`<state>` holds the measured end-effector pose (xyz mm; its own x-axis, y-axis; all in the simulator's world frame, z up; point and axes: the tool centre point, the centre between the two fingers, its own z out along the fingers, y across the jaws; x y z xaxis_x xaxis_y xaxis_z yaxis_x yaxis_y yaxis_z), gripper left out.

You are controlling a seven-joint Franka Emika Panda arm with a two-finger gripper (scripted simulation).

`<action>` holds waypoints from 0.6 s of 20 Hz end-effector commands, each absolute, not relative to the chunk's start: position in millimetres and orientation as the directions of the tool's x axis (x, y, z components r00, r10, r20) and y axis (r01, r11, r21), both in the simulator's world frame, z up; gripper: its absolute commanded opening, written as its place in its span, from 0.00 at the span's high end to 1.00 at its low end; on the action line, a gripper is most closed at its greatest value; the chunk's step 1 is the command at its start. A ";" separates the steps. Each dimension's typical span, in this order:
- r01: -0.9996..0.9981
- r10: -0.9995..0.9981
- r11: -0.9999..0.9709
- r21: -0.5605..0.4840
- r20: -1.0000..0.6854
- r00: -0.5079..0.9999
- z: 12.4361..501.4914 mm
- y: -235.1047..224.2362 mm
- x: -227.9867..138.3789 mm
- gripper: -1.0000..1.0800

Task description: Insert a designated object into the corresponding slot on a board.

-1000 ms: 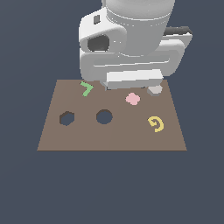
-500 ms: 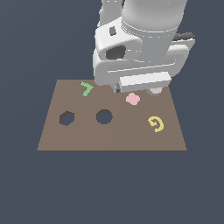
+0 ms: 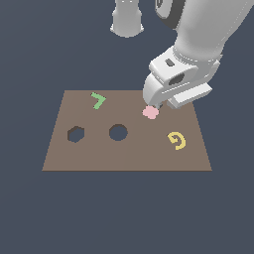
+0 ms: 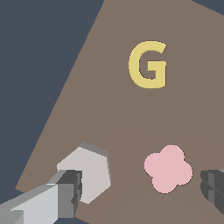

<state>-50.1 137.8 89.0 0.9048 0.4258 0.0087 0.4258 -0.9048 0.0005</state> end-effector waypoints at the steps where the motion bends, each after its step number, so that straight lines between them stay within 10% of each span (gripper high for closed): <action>1: 0.483 0.483 -0.876 -0.001 0.006 0.876 74.1 153.4 -64.3 0.04; 12: 0.562 0.562 -0.827 -0.002 -0.001 0.827 50.9 174.4 -87.7 0.04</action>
<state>-88.0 174.6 50.7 0.8271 0.5621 -0.0011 0.5621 -0.8271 -0.0022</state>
